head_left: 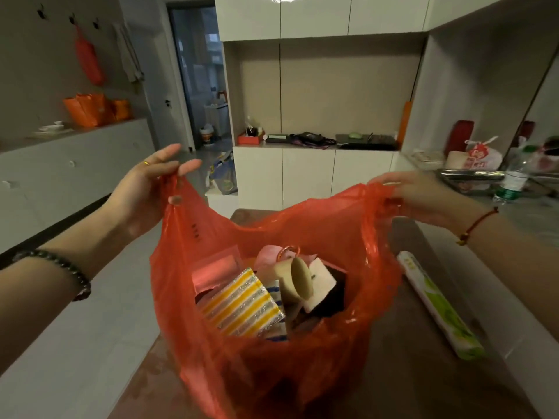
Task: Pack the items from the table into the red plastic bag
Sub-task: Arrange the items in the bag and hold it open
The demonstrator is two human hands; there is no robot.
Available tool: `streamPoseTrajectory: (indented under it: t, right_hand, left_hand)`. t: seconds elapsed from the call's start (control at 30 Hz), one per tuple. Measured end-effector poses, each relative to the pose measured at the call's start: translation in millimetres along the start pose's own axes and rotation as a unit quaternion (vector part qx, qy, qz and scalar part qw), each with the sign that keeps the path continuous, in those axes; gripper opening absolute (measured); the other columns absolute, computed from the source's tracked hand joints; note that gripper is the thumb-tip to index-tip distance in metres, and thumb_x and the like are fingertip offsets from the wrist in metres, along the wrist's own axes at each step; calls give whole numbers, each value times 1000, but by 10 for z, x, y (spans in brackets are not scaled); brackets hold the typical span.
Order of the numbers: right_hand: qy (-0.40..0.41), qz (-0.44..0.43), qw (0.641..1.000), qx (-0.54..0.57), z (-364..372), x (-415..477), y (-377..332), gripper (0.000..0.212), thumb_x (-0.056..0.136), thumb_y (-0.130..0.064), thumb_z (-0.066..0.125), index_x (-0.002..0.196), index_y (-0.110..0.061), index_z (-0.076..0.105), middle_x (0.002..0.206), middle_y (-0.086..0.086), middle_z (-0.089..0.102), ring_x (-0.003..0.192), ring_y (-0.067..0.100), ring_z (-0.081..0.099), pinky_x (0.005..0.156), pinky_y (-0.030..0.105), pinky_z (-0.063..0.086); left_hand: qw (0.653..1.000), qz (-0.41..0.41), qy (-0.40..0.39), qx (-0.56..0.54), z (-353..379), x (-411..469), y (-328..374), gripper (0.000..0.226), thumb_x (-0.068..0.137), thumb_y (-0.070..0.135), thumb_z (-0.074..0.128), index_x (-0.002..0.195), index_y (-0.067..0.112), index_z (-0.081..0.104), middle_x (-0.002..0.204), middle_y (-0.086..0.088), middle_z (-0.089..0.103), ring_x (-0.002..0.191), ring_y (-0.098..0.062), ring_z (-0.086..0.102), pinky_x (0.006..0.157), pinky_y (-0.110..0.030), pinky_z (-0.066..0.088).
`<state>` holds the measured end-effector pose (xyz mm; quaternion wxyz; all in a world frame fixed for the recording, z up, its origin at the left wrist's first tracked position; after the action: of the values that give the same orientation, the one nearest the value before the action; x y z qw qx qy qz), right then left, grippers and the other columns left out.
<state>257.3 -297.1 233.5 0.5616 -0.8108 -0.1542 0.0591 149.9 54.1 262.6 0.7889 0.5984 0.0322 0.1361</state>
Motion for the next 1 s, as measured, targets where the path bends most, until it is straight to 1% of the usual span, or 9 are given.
streamPoseTrajectory:
  t: [0.07,0.13,0.2,0.27,0.43,0.67,0.83,0.9,1.0]
  right_hand:
    - [-147,74,986,-5,-76,-100,228,36,75,2,67,103,-20,64,101,7,70,90,22,68,67,28,58]
    - [-187,146,971,24,-240,-155,556,70,49,-22,89,111,-31,59,110,1,70,101,24,66,75,33,57]
    - [-71,187,980,24,-526,-104,1122,102,26,-47,91,119,-29,53,117,2,65,106,26,63,79,37,54]
    - [54,207,972,-97,-778,-83,1816,122,26,-59,87,133,-20,43,131,7,54,117,27,54,90,40,49]
    - [61,320,883,-337,-516,-528,2805,99,75,-36,73,146,-7,9,152,16,22,138,33,27,110,35,26]
    - [98,347,834,-419,-472,-844,3365,85,80,-49,57,146,-20,12,135,17,48,118,32,52,95,38,46]
    - [109,405,879,-227,-302,-950,3187,59,91,-37,52,135,-1,37,129,19,51,113,30,55,82,26,48]
    - [99,436,894,26,-89,-1019,3127,46,85,-21,64,119,8,53,89,20,67,78,31,64,53,24,49]
    - [127,372,864,315,-8,-1044,2704,55,53,-16,86,100,-7,59,56,11,68,47,21,65,39,29,52]
  left_hand:
    - [1000,-27,-5,14,-14,36,-75,31,94,5,33,100,28,52,70,9,75,40,1,51,31,-11,31]
    - [999,-42,-10,26,-41,88,-117,30,94,6,33,98,29,53,66,11,73,38,0,50,31,-11,30]
    - [998,-48,-17,36,-62,135,-148,29,94,7,34,97,29,53,64,12,71,39,0,50,30,-11,31]
    - [997,-55,-19,49,-76,172,-183,28,94,9,34,99,28,54,63,12,70,40,0,52,31,-12,34]
    - [995,-72,-30,68,-61,195,-298,25,93,11,35,99,26,55,62,10,67,39,-1,48,31,-12,33]
    - [994,-80,-38,70,-2,153,-406,34,73,18,52,106,25,55,62,8,67,40,-2,47,32,-12,34]
    - [992,-89,-47,75,97,72,-489,24,93,13,37,107,24,53,60,7,66,41,-3,44,33,-13,34]
    - [991,-86,-52,84,136,37,-496,23,93,12,37,106,23,53,60,6,67,41,-4,44,33,-14,35]
    - [990,-84,-58,99,157,-12,-485,22,93,10,38,103,22,53,64,5,70,40,-6,45,34,-15,39]
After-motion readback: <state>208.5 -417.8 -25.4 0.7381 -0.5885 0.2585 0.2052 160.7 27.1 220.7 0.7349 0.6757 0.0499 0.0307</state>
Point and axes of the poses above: each hand's wrist, its own x-axis towards the middle knuckle, its own z-axis out of the palm, y = z × x, the point moved 4 cm from there along x, towards the middle knuckle
